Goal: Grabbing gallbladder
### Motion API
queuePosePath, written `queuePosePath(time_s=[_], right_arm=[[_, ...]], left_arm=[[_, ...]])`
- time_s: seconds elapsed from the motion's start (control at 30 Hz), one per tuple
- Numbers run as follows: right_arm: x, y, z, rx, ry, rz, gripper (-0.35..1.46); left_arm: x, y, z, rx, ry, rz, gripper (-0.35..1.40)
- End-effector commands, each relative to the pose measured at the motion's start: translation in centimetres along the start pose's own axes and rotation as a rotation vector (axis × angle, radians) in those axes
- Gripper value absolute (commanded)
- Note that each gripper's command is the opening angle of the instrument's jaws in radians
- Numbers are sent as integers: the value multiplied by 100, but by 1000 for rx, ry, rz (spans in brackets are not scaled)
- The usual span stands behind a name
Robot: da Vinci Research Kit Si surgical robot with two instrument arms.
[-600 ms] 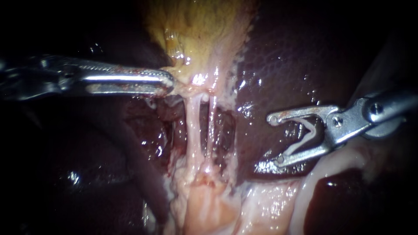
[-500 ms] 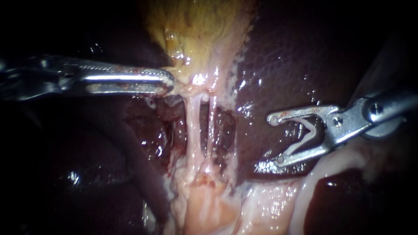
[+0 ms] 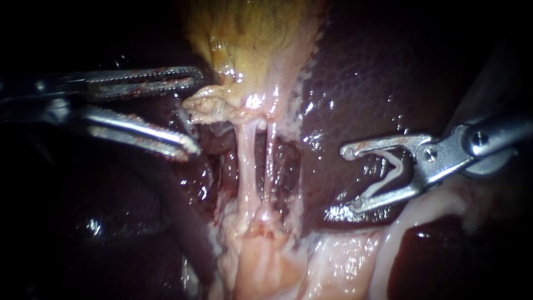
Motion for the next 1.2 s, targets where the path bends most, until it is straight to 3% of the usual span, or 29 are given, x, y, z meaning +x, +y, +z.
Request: queuePosePath(time_s=[0.03,0.27,0.57,0.83,1.2], right_arm=[[0,0,0,0,0,0,46],[0,0,0,0,0,0,46],[0,0,0,0,0,0,46],[-1,-1,-1,0,0,0,46],[0,-1,-1,1,0,-1,46]], left_arm=[[-1,0,-1,1,0,0,66],[-14,-11,-9,11,-1,5,68],[-48,-34,-8,22,2,26,68],[-75,-60,16,32,5,19,66],[-70,-66,51,32,7,15,56]])
